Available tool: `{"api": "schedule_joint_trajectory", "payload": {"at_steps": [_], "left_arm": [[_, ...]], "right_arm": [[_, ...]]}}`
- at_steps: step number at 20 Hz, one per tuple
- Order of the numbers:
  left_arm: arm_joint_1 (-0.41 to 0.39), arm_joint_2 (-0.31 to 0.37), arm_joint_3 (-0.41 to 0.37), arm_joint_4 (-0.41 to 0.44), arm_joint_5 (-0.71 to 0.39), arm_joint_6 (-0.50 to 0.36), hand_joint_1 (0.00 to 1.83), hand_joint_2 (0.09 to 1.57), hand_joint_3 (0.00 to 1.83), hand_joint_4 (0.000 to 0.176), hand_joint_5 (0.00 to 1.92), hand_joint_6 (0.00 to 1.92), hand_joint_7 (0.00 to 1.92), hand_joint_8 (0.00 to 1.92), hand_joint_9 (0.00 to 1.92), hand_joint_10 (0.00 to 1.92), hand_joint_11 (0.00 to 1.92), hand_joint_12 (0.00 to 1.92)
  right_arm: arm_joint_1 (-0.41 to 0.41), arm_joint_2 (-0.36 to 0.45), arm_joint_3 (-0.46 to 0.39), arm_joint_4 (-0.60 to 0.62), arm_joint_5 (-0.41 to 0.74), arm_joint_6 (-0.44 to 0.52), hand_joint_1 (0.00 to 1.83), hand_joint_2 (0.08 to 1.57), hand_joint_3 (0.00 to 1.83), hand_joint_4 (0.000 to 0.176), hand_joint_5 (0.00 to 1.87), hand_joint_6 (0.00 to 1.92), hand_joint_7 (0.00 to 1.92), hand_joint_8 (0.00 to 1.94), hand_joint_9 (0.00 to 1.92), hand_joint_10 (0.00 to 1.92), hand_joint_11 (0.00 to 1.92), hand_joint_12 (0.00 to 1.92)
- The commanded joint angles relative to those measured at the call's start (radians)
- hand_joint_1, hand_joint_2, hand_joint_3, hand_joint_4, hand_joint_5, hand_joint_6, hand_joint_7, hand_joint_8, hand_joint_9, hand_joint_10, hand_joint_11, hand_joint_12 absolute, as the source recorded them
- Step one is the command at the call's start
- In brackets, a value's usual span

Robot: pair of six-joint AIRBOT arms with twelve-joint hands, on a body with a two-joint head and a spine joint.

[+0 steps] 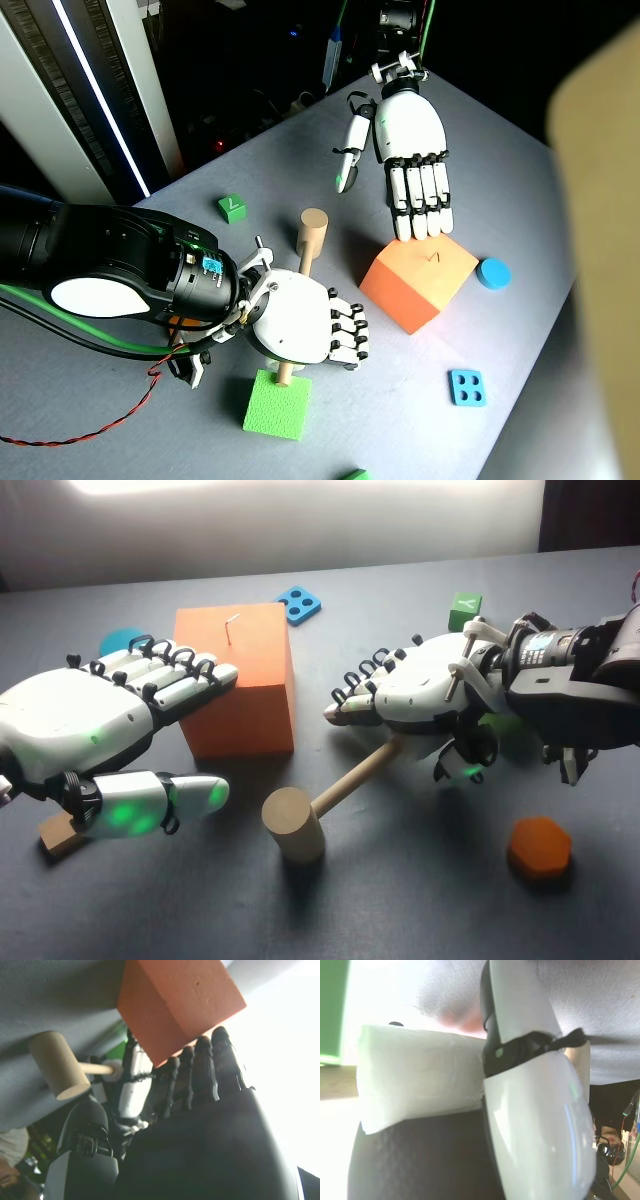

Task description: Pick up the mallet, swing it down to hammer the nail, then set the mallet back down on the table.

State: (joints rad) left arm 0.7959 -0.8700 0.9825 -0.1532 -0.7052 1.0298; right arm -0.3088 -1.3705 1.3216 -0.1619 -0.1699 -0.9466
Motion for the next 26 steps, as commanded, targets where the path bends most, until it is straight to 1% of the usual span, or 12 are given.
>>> {"api": "schedule_joint_trajectory", "payload": {"at_steps": [1, 5, 8, 14, 16, 18, 19, 20, 21, 22, 24, 26], "left_arm": [[0.001, -0.003, 0.001, -0.004, -0.094, -0.004, 0.00, 1.30, 0.00, 0.000, 0.00, 0.00, 0.00, 0.00, 0.00, 0.00, 0.00, 0.00], [0.003, -0.004, -0.001, -0.004, -0.091, -0.005, 0.00, 1.30, 0.00, 0.000, 0.00, 0.00, 0.00, 0.00, 0.00, 0.00, 0.00, 0.00], [0.004, -0.004, -0.003, -0.004, -0.088, -0.005, 0.00, 1.30, 0.00, 0.000, 0.00, 0.00, 0.00, 0.00, 0.00, 0.00, 0.00, 0.00], [0.006, -0.004, -0.003, -0.004, -0.083, -0.006, 0.00, 1.31, 0.00, 0.000, 0.00, 0.00, 0.00, 0.00, 0.00, 0.00, 0.00, 0.00], [0.006, -0.004, -0.003, -0.004, -0.081, -0.006, 0.00, 1.31, 0.00, 0.000, 0.00, 0.00, 0.00, 0.00, 0.00, 0.00, 0.00, 0.00], [0.006, -0.004, -0.004, -0.004, -0.080, -0.006, 0.00, 1.31, 0.00, 0.000, 0.00, 0.00, 0.00, 0.00, 0.00, 0.00, 0.00, 0.00], [0.006, -0.004, -0.004, -0.004, -0.080, -0.007, 0.00, 1.31, 0.00, 0.000, 0.00, 0.00, 0.00, 0.00, 0.00, 0.00, 0.00, 0.00], [0.006, -0.004, -0.004, -0.004, -0.080, -0.007, 0.00, 1.30, 0.00, 0.000, 0.00, 0.00, 0.00, 0.00, 0.00, 0.00, 0.00, 0.00], [0.006, -0.004, -0.004, -0.004, -0.080, -0.008, 0.00, 1.30, 0.00, 0.000, 0.00, 0.00, 0.00, 0.00, 0.00, 0.00, 0.00, 0.00], [0.006, -0.004, -0.003, -0.004, -0.080, -0.008, 0.00, 1.31, 0.00, 0.000, 0.00, 0.00, 0.00, 0.00, 0.00, 0.00, 0.00, 0.00], [0.006, -0.004, -0.003, -0.004, -0.080, -0.009, 0.00, 1.31, 0.00, 0.000, 0.00, 0.00, 0.00, 0.00, 0.00, 0.00, 0.00, 0.00], [0.006, -0.004, -0.003, -0.004, -0.080, -0.009, 0.00, 1.31, 0.00, 0.000, 0.00, 0.00, 0.00, 0.00, 0.00, 0.00, 0.00, 0.00]], "right_arm": [[0.009, 0.009, -0.006, -0.005, 0.081, -0.006, 1.35, 0.98, 0.00, 0.000, 0.07, 0.00, 0.07, 0.00, 0.09, 0.01, 0.00, 0.63], [0.009, 0.010, -0.009, -0.005, 0.081, -0.006, 1.38, 0.97, 0.00, 0.000, 0.11, 0.01, 0.08, 0.00, 0.12, 0.01, 0.00, 0.75], [0.009, 0.012, -0.009, -0.005, 0.081, -0.006, 1.34, 0.98, 0.00, 0.000, 0.09, 0.00, 0.06, 0.00, 0.09, 0.00, 0.00, 0.66], [0.008, 0.014, -0.012, -0.005, 0.080, -0.006, 1.35, 1.00, 0.00, 0.000, 0.09, 0.00, 0.06, 0.00, 0.10, 0.00, 0.00, 0.66], [0.008, 0.015, -0.014, -0.005, 0.080, -0.006, 1.36, 0.98, 0.00, 0.000, 0.14, 0.01, 0.12, 0.01, 0.15, 0.01, 0.00, 0.74], [0.006, 0.015, -0.018, -0.005, 0.081, -0.006, 1.29, 0.99, 0.00, 0.000, 0.26, 0.02, 0.30, 0.02, 0.31, 0.03, 0.00, 0.98], [0.007, 0.016, -0.020, -0.005, 0.081, -0.006, 1.29, 0.99, 0.00, 0.000, 0.26, 0.02, 0.30, 0.02, 0.31, 0.03, 0.00, 0.98], [0.007, 0.016, -0.021, -0.005, 0.081, -0.006, 1.26, 1.04, 0.00, 0.000, 0.53, 0.03, 0.60, 0.02, 0.57, 0.05, 0.11, 1.06], [0.008, 0.017, -0.023, -0.005, 0.081, -0.006, 1.26, 1.04, 0.00, 0.000, 0.53, 0.03, 0.60, 0.02, 0.57, 0.05, 0.11, 1.06], [0.008, 0.018, -0.024, -0.005, 0.080, -0.006, 1.18, 1.09, 0.00, 0.000, 0.72, 0.03, 0.79, 0.02, 0.72, 0.05, 0.19, 1.11], [0.009, 0.020, -0.028, -0.005, 0.080, -0.006, 1.16, 1.07, 0.00, 0.000, 0.82, 0.03, 0.88, 0.04, 0.83, 0.09, 0.30, 1.14], [0.011, 0.024, -0.031, -0.005, 0.080, -0.006, 1.14, 1.07, 0.00, 0.000, 0.85, 0.03, 0.92, 0.04, 0.86, 0.11, 0.30, 1.19]]}}
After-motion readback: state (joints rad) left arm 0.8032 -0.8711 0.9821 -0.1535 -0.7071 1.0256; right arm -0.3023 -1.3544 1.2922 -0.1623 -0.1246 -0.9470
